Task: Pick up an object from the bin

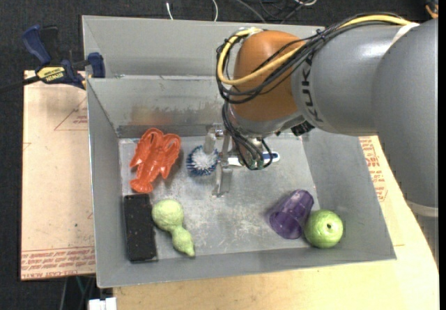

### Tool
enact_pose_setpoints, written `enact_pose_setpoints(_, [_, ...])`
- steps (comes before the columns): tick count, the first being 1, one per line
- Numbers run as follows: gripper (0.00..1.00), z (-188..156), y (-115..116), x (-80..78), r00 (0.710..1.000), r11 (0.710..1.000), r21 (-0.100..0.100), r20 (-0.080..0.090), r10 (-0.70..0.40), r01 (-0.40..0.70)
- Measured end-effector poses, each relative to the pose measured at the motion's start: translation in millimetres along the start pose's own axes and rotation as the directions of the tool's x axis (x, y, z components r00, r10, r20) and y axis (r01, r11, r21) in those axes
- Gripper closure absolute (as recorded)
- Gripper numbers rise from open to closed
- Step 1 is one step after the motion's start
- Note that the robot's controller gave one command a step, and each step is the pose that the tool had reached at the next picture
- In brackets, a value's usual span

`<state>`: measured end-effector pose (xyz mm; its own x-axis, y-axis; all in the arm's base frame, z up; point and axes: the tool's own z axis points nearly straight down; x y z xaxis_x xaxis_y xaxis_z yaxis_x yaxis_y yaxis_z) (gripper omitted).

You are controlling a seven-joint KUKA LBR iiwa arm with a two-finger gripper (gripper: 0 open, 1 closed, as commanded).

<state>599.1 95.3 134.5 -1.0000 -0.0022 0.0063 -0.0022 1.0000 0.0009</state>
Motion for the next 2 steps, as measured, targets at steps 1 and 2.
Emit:
enact_pose_setpoints(1, [0.0,-4.2,-0.6,-2.1,1.0,1.0,-0.001,0.007,0.003,-0.003])
enact_pose_setpoints(2, [0.0,64.6,-43.9,-17.1,0.996,0.996,-0.002,0.008,0.09,-0.09])
